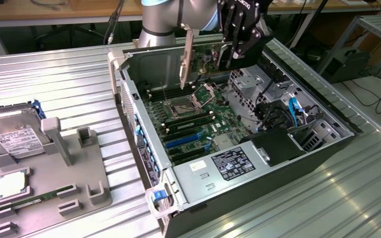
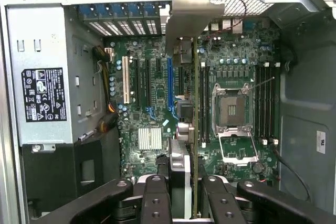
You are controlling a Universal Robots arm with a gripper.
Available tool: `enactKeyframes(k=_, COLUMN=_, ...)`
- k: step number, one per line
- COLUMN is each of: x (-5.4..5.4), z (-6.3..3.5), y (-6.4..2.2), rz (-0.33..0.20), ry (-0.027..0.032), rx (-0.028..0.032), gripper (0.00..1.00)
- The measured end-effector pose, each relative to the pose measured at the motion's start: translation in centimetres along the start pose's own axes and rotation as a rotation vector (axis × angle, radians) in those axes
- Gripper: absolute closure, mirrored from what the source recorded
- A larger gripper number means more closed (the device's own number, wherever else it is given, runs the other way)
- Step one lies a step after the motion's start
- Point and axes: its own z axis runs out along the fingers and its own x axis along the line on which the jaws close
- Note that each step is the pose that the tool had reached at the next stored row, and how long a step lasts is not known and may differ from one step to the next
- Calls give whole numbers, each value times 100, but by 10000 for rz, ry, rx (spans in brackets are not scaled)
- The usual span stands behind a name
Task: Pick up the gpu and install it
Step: 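Insert the gpu into the slot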
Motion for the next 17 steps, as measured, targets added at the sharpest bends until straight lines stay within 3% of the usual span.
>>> enactKeyframes(k=5, x=-2, z=55, y=0, rz=-282, ry=-17, rx=2, gripper=72)
enactKeyframes(k=17, x=-3, z=114, y=2, rz=-311, ry=-25, rx=2, gripper=72)
